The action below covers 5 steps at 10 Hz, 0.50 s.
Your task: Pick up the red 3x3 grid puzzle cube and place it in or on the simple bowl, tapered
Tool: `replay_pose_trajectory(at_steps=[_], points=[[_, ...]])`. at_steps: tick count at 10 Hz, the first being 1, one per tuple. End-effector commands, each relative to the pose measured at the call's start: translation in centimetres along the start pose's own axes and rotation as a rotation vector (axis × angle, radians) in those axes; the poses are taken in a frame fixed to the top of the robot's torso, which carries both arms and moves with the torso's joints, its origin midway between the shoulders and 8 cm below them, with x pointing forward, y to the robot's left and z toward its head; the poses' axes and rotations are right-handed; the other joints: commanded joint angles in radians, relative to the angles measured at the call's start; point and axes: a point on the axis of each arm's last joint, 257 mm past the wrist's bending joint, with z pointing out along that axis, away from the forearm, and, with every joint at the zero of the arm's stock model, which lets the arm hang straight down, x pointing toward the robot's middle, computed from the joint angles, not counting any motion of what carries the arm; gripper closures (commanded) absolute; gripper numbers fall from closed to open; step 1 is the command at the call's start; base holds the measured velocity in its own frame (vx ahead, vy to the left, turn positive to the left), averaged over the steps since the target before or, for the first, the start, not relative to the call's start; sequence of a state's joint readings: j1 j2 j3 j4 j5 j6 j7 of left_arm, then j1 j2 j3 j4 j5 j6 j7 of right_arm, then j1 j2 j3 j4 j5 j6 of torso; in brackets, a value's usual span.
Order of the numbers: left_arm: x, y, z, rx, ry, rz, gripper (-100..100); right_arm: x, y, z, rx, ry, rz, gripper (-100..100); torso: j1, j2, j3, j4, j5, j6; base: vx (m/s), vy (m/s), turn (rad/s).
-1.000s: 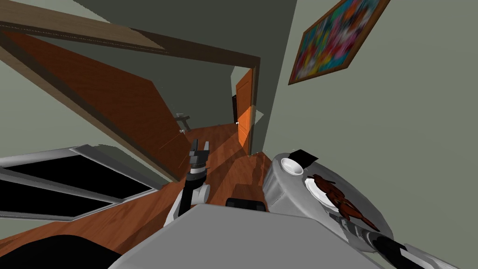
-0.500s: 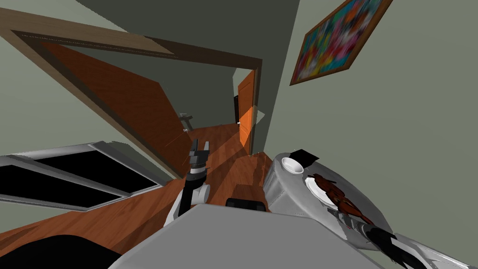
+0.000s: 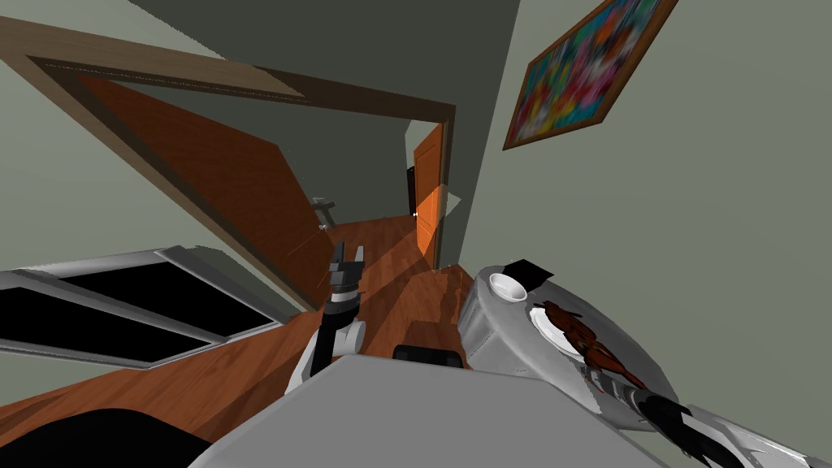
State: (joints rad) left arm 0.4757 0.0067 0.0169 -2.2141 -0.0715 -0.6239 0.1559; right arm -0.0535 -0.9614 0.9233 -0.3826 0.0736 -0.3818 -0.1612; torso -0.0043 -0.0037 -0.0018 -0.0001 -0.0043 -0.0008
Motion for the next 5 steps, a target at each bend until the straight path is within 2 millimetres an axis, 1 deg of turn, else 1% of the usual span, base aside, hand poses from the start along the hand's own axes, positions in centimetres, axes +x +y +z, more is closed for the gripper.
replay_pose_trajectory(at_steps=[1,2,3,4,5], points=[[0.0,0.0,0.0,0.000,0.000,0.000,0,0.0,0.0,0.0,0.000,0.000,0.000,100,0.000,0.000,0.000,0.000,0.000,0.000,0.000,0.000,0.000],[0.0,0.0,0.0,0.000,0.000,0.000,0,0.0,0.0,0.0,0.000,0.000,0.000,100,0.000,0.000,0.000,0.000,0.000,0.000,0.000,0.000,0.000],[0.0,0.0,0.0,0.000,0.000,0.000,0,0.0,0.0,0.0,0.000,0.000,-0.001,0,0.000,0.000,0.000,0.000,0.000,0.000,0.000,0.000,0.000],[0.0,0.0,0.0,0.000,0.000,0.000,0,1.2,-0.1,-0.2,-0.006,0.010,-0.003,100,0.000,0.000,0.000,0.000,0.000,0.000,0.050,-0.002,-0.059],[0.0,0.0,0.0,0.000,0.000,0.000,0,2.3,-0.2,-0.6,-0.014,0.019,-0.009,100,0.000,-0.002,-0.001,-0.001,-0.001,0.002,0.128,-0.015,-0.126]])
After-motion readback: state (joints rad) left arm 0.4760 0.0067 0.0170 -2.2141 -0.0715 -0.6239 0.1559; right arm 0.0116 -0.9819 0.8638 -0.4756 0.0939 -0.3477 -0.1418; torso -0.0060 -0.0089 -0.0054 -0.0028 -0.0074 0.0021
